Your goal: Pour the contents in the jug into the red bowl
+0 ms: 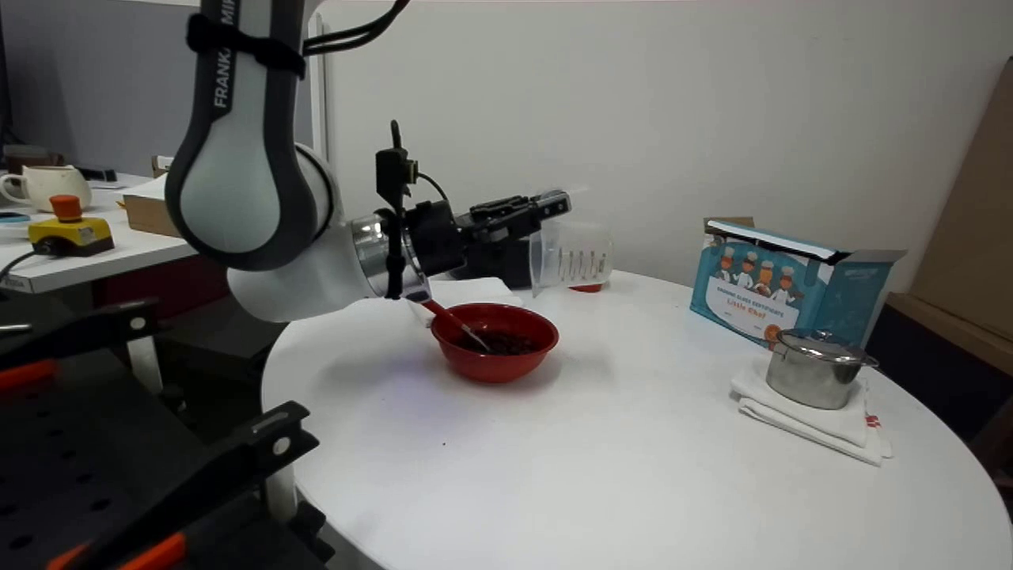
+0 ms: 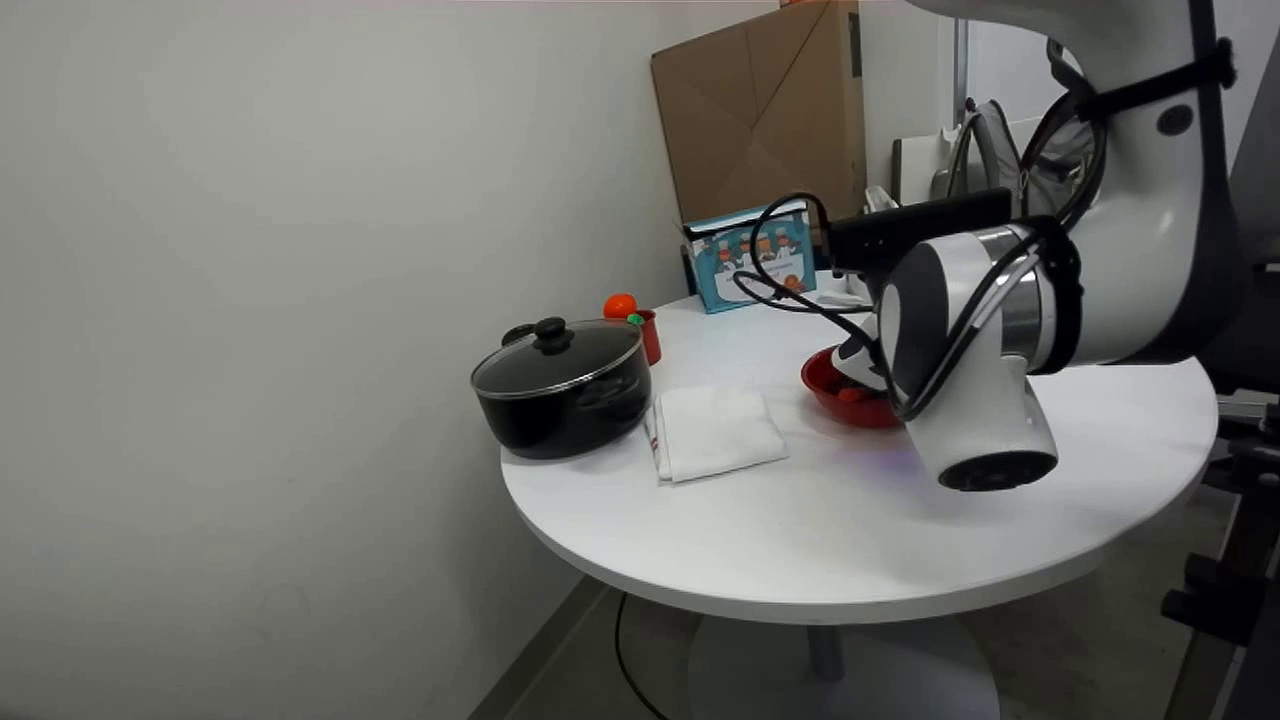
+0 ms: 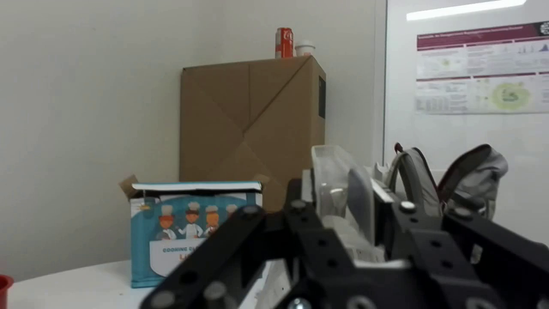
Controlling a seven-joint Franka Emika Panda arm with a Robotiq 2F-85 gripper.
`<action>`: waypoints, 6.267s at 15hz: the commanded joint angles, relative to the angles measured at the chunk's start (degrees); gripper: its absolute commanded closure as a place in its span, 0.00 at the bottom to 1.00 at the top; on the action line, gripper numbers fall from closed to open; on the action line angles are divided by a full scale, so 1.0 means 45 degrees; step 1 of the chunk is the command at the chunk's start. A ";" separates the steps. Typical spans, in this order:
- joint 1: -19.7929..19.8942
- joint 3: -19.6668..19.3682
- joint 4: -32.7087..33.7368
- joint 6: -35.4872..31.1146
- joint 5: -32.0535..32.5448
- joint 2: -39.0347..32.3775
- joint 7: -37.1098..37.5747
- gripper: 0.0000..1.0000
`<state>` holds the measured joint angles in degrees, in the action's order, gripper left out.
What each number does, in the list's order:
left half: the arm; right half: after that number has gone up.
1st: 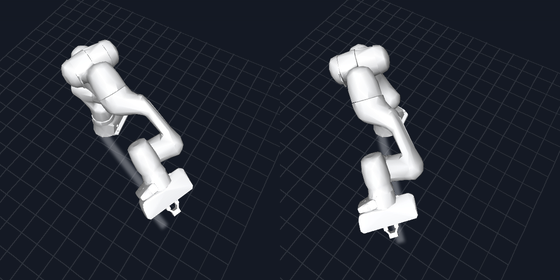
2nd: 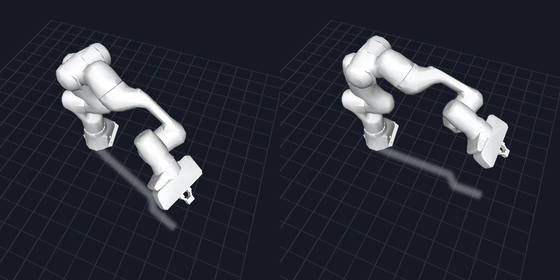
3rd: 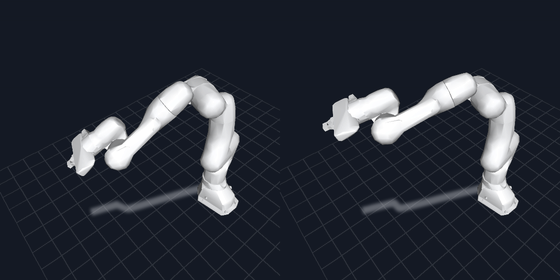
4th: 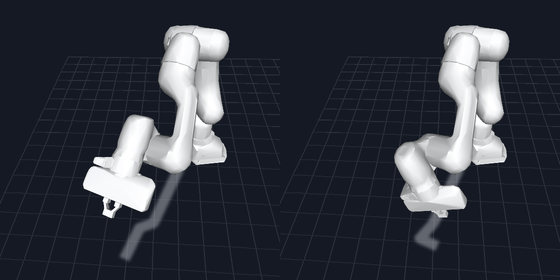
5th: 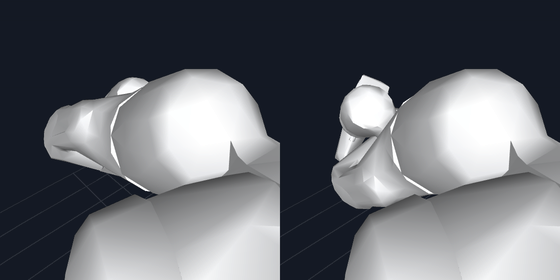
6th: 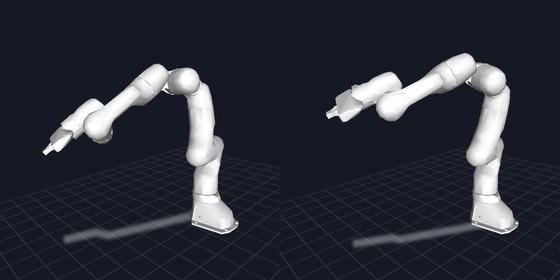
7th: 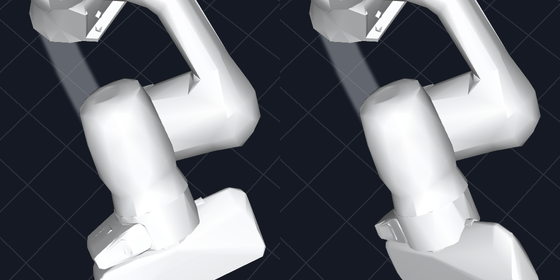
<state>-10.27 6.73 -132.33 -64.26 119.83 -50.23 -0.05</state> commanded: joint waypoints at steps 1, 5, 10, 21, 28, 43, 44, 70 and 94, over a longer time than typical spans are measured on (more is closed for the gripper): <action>0.0767 0.0649 -0.0241 -0.1940 -0.0984 0.1197 -0.1396 0.87; 0.1411 0.1031 -0.0171 -0.4666 -0.2190 0.2868 -0.3228 0.87; 0.2352 0.0706 0.0645 -0.8931 -0.3889 0.5324 -0.6376 0.87; 0.4730 -0.1101 0.1947 -1.6252 -0.9025 0.5213 -1.2065 0.87; 0.6493 -0.1214 0.2306 -1.6770 -1.5871 0.4508 -1.7442 0.87; 0.7111 -0.0975 0.3909 -1.6991 -2.7079 0.4750 -2.1749 0.87; 0.6864 -0.1314 0.4004 -1.7305 -2.6712 0.4778 -2.1344 0.87; 0.4649 -0.4002 0.3485 -1.8287 -2.0377 0.2445 -0.9370 0.20; 0.2457 -0.1617 -0.0656 -1.2205 -2.5826 1.3890 -0.1109 0.00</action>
<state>1.05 -0.47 -129.20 -117.68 7.76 2.25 -8.10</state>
